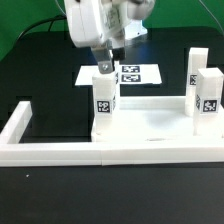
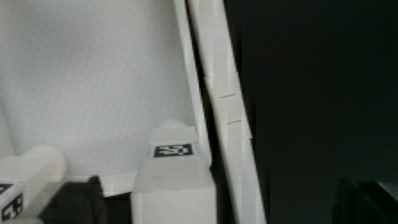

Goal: Assemble desk

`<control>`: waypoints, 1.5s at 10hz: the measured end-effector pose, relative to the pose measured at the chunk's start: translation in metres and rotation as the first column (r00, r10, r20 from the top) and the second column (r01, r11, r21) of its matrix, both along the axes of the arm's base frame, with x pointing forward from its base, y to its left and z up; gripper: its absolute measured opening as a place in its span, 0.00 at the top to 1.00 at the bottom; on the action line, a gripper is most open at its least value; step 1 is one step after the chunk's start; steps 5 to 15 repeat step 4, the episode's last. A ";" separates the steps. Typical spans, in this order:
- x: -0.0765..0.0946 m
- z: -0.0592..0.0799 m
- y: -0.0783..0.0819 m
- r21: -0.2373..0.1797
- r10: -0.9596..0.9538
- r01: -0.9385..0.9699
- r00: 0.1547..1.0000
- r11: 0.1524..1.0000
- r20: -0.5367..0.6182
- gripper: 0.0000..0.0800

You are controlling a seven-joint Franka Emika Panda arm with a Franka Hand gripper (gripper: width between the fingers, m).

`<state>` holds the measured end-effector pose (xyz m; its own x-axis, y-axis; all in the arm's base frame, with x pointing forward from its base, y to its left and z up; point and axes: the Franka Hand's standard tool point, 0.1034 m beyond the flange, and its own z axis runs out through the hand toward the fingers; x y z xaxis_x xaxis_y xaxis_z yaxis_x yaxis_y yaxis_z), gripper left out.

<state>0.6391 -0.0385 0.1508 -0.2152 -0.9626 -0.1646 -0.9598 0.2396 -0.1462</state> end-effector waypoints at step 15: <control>-0.001 -0.004 0.000 -0.002 0.000 0.000 1.000 1.000 -0.006 0.19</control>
Offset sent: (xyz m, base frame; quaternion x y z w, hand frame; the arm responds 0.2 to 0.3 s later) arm 0.0000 0.0000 0.0000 0.0000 0.0000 0.0000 1.0000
